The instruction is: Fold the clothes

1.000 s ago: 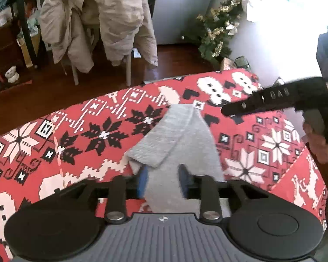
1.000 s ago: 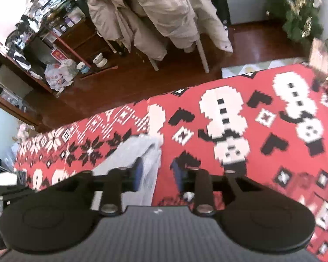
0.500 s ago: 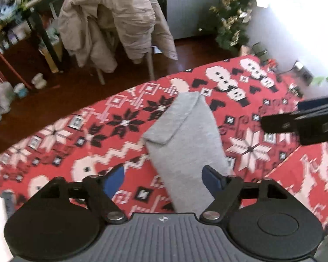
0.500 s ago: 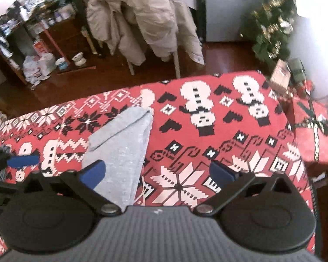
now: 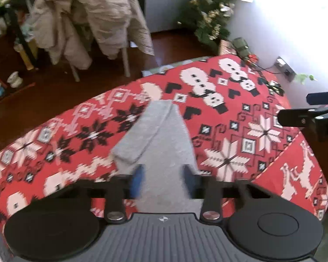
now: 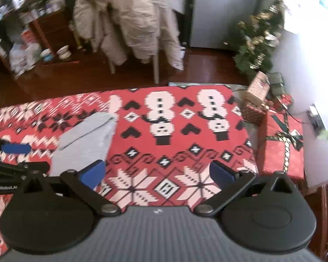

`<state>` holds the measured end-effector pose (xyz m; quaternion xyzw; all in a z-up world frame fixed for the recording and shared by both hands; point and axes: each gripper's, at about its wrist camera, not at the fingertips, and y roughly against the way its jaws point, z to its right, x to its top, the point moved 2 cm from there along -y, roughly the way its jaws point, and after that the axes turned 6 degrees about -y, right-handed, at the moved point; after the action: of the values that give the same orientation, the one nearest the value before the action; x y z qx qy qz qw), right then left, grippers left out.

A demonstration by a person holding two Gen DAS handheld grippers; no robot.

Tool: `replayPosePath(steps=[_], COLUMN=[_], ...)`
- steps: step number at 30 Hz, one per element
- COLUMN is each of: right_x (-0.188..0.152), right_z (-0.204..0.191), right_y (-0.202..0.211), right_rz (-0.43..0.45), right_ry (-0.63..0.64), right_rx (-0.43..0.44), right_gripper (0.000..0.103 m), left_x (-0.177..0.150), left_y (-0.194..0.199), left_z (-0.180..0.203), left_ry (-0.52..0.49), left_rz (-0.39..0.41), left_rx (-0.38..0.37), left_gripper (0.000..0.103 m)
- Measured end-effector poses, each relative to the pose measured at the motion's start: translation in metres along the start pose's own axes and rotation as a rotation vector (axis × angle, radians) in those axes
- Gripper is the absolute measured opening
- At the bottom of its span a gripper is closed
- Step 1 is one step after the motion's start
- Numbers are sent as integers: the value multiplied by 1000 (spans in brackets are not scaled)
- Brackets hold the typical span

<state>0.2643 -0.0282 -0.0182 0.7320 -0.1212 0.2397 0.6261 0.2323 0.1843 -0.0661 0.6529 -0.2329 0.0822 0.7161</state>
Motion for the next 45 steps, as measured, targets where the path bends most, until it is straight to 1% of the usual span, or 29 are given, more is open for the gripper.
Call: replayPosePath(steps=[1, 2, 3, 4, 5, 6, 8, 12, 15, 17, 21, 27, 29, 33, 36, 39, 41, 45], right_x=[1, 1, 2, 2, 2, 2, 2, 6, 10, 12, 13, 15, 21, 34, 35, 23, 9, -19], right_z=[5, 9, 13, 17, 20, 22, 24, 11, -2, -12, -17, -21, -23, -22, -8, -5, -12, -37], right_y=[-2, -5, -8, -12, -16, -22, -37, -74, -106, -130, -163, -209, -219, -219, -200, -176, -163, -161], right_rz=[3, -3, -9, -16, -30, -49, -85, -122, -157, -182, -221, -272, -271, -258, -235, -245, -268, -327], right_ry=[-21, -40, -59, -82, -114, -139, -185, -249, -300, -304, -321, -351, -348, -332, -362, -364, -359, -286], right_rx=[2, 30, 58, 90, 139, 187, 272, 403, 504, 535, 547, 558, 554, 532, 546, 567, 589, 578], right_gripper=[102, 101, 89, 80, 60, 38, 16, 4, 3, 3, 1, 0, 0, 0, 1, 2, 2, 2], left_x=[5, 8, 12, 16, 19, 22, 25, 26, 25, 26, 27, 26, 26, 27, 17, 5, -3, -18], left_y=[-7, -11, -16, -21, -26, -31, -43, -66, -80, -87, -96, -100, -100, -88, -79, -73, -68, -63], left_z=[2, 4, 6, 7, 9, 12, 16, 15, 12, 13, 13, 9, 8, 9, 10, 11, 11, 14], left_ry=[-2, -2, -2, -2, -3, -9, -21, -5, 30, 25, 33, 55, 66, 69, 65, 58, 53, 32], left_rz=[-12, -12, -13, -14, -16, -19, -34, -84, -126, -136, -143, -136, -137, -130, -136, -146, -153, -169], left_rx=[-15, -29, -42, -55, -68, -81, -84, -67, -72, -76, -81, -85, -90, -81, -79, -79, -78, -71], left_gripper=[4, 3, 2, 1, 0, 0, 0, 0, 0, 0, 0, 2, 3, 2, 2, 2, 2, 2])
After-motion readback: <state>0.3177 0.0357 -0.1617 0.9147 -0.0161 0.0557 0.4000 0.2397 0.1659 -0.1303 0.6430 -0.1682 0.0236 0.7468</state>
